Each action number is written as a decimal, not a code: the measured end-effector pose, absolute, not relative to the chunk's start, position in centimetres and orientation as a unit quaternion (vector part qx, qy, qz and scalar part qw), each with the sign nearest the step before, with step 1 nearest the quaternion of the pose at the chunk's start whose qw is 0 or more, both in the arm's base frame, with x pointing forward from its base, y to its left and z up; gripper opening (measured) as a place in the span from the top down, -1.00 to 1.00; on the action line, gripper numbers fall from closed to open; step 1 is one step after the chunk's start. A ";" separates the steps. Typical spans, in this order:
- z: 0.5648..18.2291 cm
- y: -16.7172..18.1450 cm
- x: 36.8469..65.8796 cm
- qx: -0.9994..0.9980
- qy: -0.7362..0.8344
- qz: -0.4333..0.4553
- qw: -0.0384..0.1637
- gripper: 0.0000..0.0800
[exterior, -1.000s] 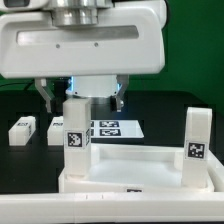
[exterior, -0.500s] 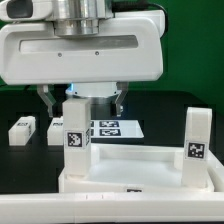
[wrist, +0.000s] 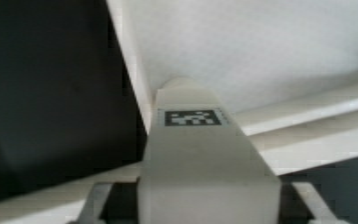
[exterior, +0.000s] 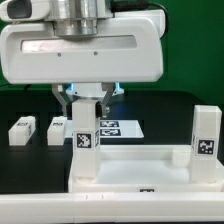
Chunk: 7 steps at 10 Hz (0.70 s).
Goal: Assemble desk
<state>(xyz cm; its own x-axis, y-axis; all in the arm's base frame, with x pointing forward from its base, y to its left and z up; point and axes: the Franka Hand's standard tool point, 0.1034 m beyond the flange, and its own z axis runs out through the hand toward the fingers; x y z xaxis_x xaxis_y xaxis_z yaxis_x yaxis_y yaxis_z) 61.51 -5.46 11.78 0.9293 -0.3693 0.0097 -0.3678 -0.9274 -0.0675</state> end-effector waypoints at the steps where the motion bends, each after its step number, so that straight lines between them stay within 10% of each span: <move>1: 11.8 -5.4 61.5 -0.975 0.218 -0.010 0.033 0.27; 7: 11.6 -4.8 62.1 -0.798 0.600 0.023 0.058 0.27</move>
Offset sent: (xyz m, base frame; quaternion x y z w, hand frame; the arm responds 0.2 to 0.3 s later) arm 0.0164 0.0081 -0.0042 -0.0057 -0.0428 0.3557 0.9336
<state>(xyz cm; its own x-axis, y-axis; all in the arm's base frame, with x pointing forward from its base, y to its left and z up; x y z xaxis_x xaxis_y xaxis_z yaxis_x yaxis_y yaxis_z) 62.08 -4.85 11.58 0.2790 -0.9545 -0.1058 -0.9597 -0.2732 -0.0655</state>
